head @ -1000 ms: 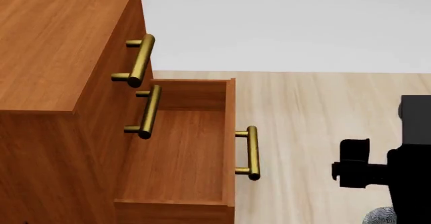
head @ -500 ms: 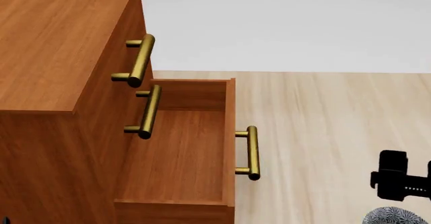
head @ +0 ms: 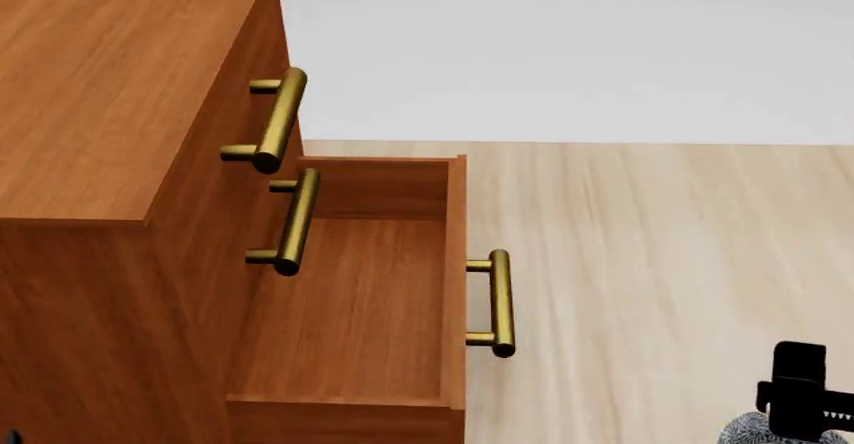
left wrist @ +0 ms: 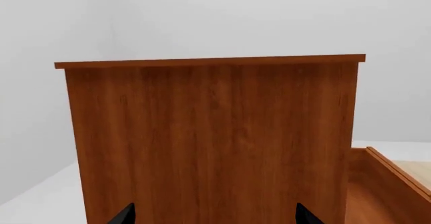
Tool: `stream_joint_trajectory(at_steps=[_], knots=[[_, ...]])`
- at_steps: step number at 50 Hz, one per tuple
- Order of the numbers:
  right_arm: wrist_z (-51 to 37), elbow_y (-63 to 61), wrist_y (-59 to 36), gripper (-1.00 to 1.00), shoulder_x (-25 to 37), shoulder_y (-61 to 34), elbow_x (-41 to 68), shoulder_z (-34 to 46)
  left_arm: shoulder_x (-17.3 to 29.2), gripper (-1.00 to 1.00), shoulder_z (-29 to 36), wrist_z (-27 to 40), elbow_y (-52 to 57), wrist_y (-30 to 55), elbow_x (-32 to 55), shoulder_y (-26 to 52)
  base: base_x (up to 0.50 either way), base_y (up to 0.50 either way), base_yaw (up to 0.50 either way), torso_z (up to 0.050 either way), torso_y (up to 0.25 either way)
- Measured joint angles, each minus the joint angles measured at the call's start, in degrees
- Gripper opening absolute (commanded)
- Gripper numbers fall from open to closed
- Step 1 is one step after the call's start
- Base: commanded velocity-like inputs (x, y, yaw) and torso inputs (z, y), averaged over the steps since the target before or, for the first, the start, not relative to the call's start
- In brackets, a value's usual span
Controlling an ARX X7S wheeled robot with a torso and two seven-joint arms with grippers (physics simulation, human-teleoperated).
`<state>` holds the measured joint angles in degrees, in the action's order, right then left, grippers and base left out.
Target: Put the bowl in the bottom drawer of the cabinet.
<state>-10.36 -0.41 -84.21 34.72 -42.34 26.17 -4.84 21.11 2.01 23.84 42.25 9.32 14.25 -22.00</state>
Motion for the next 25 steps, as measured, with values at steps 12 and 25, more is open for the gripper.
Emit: stream_joint_trajectory(at_steps=[12, 25], knots=[[1.05, 6.26, 3.88, 1.0, 0.41, -0.2, -1.03, 2.13, 0.06, 1.0, 0.5, 0.14, -0.06, -0.24, -0.11, -0.01, 0.0, 0.0, 0.0, 0.0, 0.0], [2.54, 13.05, 8.62, 1.0, 0.04, 0.07, -2.3, 4.9, 0.18, 1.0, 0.78, 0.33, -0.17, -0.47, -0.1, -0.05, 0.0, 0.0, 0.0, 0.0, 0.0]])
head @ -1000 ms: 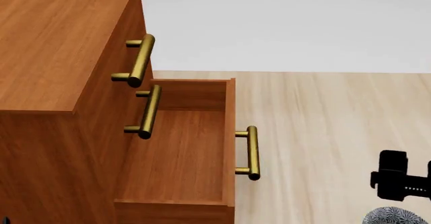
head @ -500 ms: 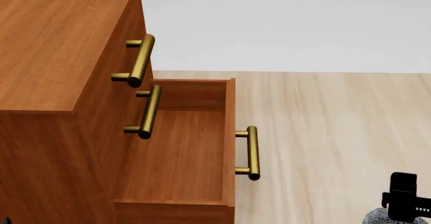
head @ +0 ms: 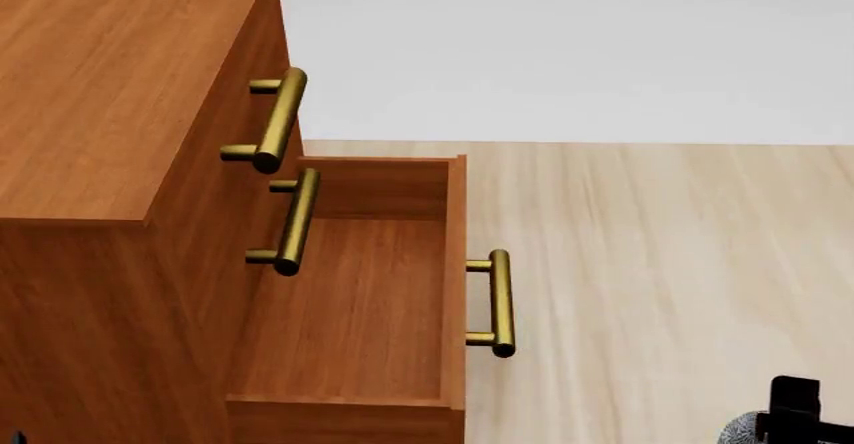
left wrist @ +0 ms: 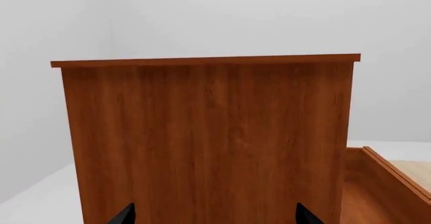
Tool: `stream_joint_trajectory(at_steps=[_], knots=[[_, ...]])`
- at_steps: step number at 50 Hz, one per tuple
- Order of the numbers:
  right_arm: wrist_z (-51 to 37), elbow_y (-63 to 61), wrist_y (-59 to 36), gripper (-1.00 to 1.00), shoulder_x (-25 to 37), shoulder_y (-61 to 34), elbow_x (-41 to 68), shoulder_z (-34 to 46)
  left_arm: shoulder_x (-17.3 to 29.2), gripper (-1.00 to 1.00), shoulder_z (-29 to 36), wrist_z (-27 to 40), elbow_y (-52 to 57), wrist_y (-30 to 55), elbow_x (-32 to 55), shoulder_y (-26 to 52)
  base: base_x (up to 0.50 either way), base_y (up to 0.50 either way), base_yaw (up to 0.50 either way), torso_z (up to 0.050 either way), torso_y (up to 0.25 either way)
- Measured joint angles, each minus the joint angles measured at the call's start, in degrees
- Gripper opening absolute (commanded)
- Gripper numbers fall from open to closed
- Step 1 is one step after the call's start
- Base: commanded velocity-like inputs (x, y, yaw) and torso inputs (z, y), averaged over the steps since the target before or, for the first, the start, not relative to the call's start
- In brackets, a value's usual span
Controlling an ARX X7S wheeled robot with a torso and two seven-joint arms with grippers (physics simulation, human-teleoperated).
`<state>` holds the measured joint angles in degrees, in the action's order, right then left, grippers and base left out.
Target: Put the bowl in the bottom drawer of the cabinet.
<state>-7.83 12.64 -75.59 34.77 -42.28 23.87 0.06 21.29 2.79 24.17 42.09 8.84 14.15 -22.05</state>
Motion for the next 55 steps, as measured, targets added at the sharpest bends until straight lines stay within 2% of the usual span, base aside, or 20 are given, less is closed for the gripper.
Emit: stream_joint_trajectory(at_steps=[26, 55], knots=[[3.17, 15.95, 11.26, 1.0, -1.89, -1.21, -3.37, 5.12, 0.19, 1.0, 0.59, 0.34, -0.56, -0.3, 0.17, 0.23, 0.0, 0.0, 0.0, 0.0, 0.0], [4.85, 27.13, 18.74, 1.0, -2.72, -2.44, -5.78, 7.58, 0.62, 1.0, 0.78, 0.93, -0.34, -0.14, 0.65, 0.4, 0.0, 0.0, 0.0, 0.0, 0.0]])
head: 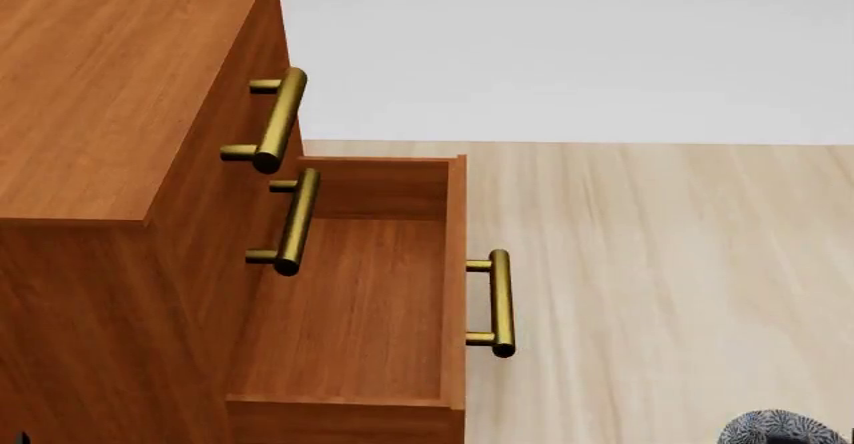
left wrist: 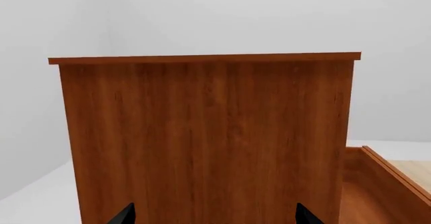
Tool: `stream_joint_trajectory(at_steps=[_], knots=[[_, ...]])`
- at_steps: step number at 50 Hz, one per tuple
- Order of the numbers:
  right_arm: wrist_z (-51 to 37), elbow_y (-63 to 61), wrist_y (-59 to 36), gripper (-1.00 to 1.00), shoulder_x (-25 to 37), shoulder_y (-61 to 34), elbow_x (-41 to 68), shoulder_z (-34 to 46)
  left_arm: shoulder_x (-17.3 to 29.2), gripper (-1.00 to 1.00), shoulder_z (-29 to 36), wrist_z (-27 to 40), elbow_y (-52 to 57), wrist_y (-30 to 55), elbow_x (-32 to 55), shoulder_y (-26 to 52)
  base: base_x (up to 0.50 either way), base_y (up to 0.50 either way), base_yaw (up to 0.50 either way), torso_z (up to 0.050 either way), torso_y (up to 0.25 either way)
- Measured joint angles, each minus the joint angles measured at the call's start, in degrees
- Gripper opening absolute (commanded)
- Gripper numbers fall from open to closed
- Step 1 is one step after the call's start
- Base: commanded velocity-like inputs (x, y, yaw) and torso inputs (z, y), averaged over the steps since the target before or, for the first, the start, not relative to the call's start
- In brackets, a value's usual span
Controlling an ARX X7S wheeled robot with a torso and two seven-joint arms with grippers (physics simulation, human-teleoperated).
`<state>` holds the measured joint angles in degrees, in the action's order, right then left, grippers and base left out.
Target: Put the bowl in the bottom drawer of the cabinet.
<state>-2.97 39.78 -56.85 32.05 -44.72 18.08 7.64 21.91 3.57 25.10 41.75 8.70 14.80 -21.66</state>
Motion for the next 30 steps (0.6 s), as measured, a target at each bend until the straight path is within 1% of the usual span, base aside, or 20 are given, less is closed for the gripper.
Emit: stream_joint_trajectory(at_steps=[27, 28, 30], knots=[[0.33, 4.68, 3.19, 1.0, -0.48, -1.16, 0.13, 0.88, 0.35, 1.0, 0.27, 0.49, -0.17, -0.12, 0.15, 0.14, 0.0, 0.0, 0.0, 0.0, 0.0], [0.33, 4.79, 3.28, -1.0, -0.5, -1.19, 0.11, 0.92, 0.37, 1.0, 0.28, 0.51, -0.18, -0.14, 0.16, 0.14, 0.01, 0.0, 0.0, 0.0, 0.0], [0.43, 4.78, 3.47, -1.0, -0.6, -1.28, 0.71, 0.98, 0.4, 1.0, 0.29, 0.54, -0.2, -0.17, 0.16, 0.12, 0.0, 0.0, 0.0, 0.0, 0.0]])
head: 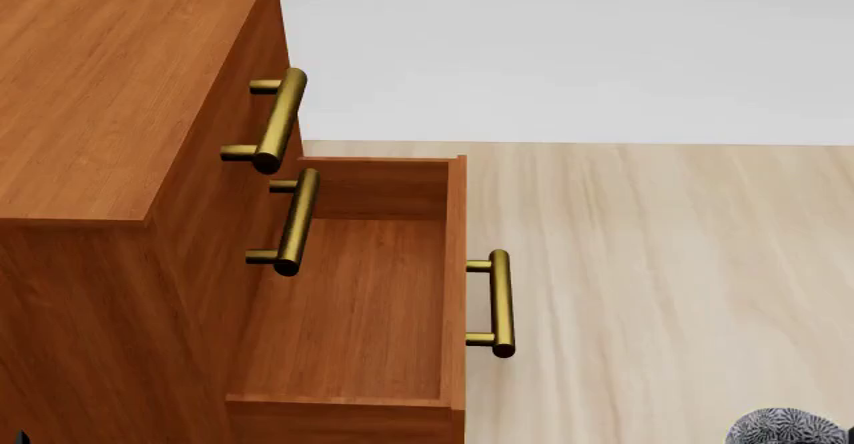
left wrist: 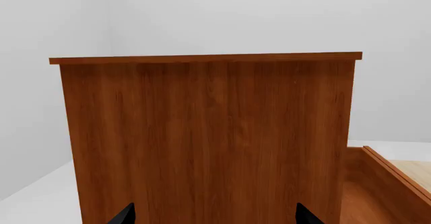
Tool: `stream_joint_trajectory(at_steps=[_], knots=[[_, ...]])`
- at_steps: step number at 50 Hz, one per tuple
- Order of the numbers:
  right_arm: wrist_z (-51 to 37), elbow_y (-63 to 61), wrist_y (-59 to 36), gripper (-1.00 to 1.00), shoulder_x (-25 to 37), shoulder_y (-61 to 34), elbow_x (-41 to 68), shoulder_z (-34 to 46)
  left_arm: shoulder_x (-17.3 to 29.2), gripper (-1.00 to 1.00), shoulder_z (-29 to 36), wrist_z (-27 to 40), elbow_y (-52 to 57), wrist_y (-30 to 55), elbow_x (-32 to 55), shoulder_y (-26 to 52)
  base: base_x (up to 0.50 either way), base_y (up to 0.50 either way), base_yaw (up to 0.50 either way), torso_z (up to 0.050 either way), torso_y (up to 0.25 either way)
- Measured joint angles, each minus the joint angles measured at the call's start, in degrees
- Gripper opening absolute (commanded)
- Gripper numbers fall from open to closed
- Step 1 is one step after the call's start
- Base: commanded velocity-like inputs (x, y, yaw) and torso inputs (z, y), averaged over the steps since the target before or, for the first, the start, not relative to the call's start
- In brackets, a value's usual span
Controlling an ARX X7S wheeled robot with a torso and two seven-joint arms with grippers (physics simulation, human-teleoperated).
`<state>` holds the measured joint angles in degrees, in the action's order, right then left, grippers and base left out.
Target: Put the bowl in the bottom drawer of the cabinet.
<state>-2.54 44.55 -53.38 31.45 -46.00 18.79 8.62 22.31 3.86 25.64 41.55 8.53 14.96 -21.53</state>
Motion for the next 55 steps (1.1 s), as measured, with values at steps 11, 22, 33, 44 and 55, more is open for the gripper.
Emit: stream_joint_trajectory(at_steps=[11, 22, 33, 44, 55], knots=[[-0.73, -0.76, -0.05, -1.0, 0.33, 0.14, 1.33, 0.5, 0.15, 1.0, 0.08, 0.17, -0.13, -0.13, 0.06, 0.01, 0.0, 0.0, 0.0, 0.0, 0.0], [-1.01, -2.82, -1.04, -1.0, 0.55, 0.4, 1.7, -0.56, 0.3, 1.0, 0.13, 0.33, -0.18, -0.26, 0.19, 0.01, 0.0, 0.0, 0.0, 0.0, 0.0], [-1.9, -10.79, -5.53, -1.0, -0.05, 0.85, 4.85, -6.07, 0.44, 1.0, 0.22, 0.52, -0.22, -0.38, 0.24, -0.01, 0.0, 0.0, 0.0, 0.0, 0.0], [-5.16, -18.36, -9.95, -1.0, -1.43, 0.41, 8.04, -12.3, 0.58, 1.0, 0.29, 0.71, -0.2, -0.56, 0.25, -0.12, 0.0, 0.0, 0.0, 0.0, 0.0], [-9.01, -26.87, -13.71, -1.0, -3.34, -0.65, 11.32, -18.22, 0.73, 1.0, 0.39, 0.94, -0.05, -0.68, 0.24, -0.28, 0.0, 0.0, 0.0, 0.0, 0.0]])
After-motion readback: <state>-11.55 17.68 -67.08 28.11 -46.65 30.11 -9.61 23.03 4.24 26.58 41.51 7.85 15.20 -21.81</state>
